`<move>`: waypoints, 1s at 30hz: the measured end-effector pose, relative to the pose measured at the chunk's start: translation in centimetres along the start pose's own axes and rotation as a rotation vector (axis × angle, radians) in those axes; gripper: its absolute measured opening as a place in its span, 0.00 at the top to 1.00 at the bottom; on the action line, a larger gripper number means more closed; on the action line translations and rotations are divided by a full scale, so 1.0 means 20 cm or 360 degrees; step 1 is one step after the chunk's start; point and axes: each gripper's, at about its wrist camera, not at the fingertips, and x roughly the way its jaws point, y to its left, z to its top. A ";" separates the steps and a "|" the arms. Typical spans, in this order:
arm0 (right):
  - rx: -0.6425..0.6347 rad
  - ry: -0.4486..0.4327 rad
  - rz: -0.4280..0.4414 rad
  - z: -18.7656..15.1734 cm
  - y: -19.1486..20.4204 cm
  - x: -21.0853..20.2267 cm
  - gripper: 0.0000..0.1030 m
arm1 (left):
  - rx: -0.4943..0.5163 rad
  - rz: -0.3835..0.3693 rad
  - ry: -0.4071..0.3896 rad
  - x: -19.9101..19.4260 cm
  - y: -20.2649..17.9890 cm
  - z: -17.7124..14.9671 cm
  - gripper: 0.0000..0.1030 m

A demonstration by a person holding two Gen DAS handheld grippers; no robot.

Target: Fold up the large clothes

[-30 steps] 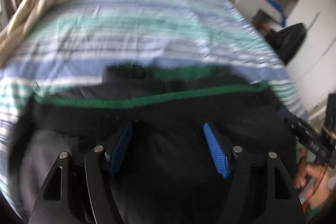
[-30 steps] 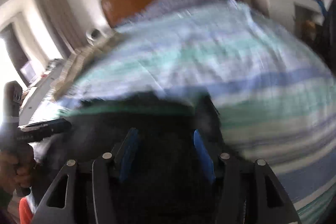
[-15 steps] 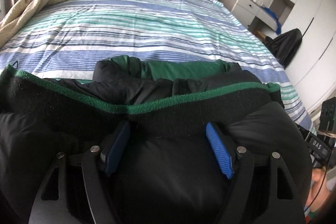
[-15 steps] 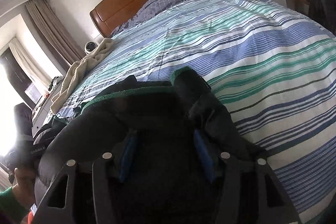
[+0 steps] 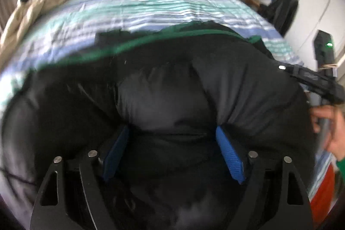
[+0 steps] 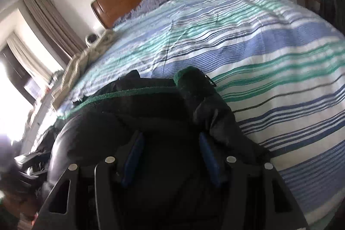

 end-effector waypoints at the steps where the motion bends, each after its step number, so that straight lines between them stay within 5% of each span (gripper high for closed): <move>1: -0.0027 -0.0028 -0.0023 0.00 0.04 -0.08 0.46 | -0.0044 -0.0018 -0.0023 0.02 0.03 -0.01 0.19; 6: -0.0133 -0.0130 0.0094 -0.17 0.17 -0.49 0.46 | -0.0049 0.0038 -0.0035 0.03 0.01 -0.01 0.19; 13: -0.0123 -0.0188 0.0244 -0.63 0.20 -0.91 0.46 | -0.0009 0.0004 -0.0050 -0.25 -0.09 -0.14 0.27; 22: 0.0016 -0.0189 0.0230 -0.83 0.21 -0.93 0.45 | 0.0029 0.0090 -0.0150 -0.07 -0.10 -0.24 0.21; 30: -0.0091 -0.0238 0.0296 -0.83 0.32 -1.04 0.45 | 0.0121 0.0000 -0.0109 -0.29 -0.19 -0.36 0.27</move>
